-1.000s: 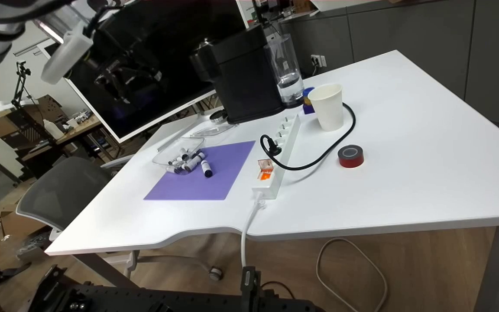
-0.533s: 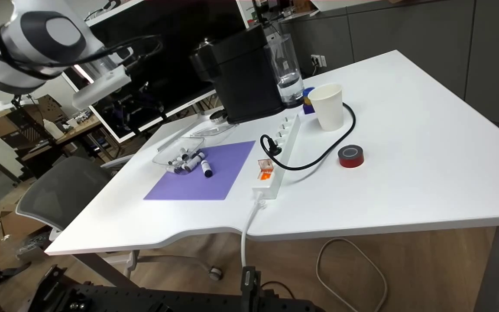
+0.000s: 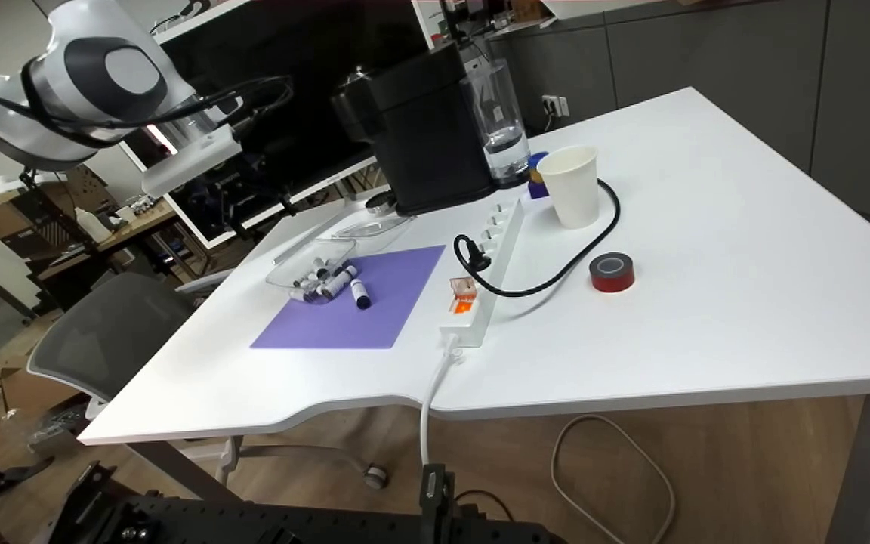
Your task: Move a bottle from the container to the table
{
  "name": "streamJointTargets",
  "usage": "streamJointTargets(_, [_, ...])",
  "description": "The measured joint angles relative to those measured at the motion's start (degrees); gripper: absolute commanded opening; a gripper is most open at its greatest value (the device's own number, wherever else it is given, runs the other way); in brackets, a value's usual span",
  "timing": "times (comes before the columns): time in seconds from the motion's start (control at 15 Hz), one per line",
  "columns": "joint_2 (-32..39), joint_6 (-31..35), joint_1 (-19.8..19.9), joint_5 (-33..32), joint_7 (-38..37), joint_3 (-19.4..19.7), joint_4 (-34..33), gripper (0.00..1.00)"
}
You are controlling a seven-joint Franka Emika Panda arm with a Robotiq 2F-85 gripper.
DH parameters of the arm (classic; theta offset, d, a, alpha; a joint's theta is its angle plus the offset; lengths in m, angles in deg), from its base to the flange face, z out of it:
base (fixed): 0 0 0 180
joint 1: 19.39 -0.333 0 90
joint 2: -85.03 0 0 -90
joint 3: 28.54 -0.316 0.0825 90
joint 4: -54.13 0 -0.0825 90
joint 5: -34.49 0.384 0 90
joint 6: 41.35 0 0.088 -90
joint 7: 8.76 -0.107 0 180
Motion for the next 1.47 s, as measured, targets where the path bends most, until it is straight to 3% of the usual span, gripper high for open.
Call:
streamJointTargets(0.47, [5.81,-0.53,-1.29,-7.06,-7.7,1.9,-3.56,1.0])
streamJointTargets(1.07, [21.81,-4.43,-6.33,-8.47,-10.51,2.49,-18.64,1.0])
streamJointTargets(1.4, [27.87,-7.22,-7.12,-8.43,-10.78,2.73,-26.37,1.0])
streamJointTargets(1.47, [28.86,-8.09,-7.12,-8.41,-10.79,2.85,-27.59,0.75])
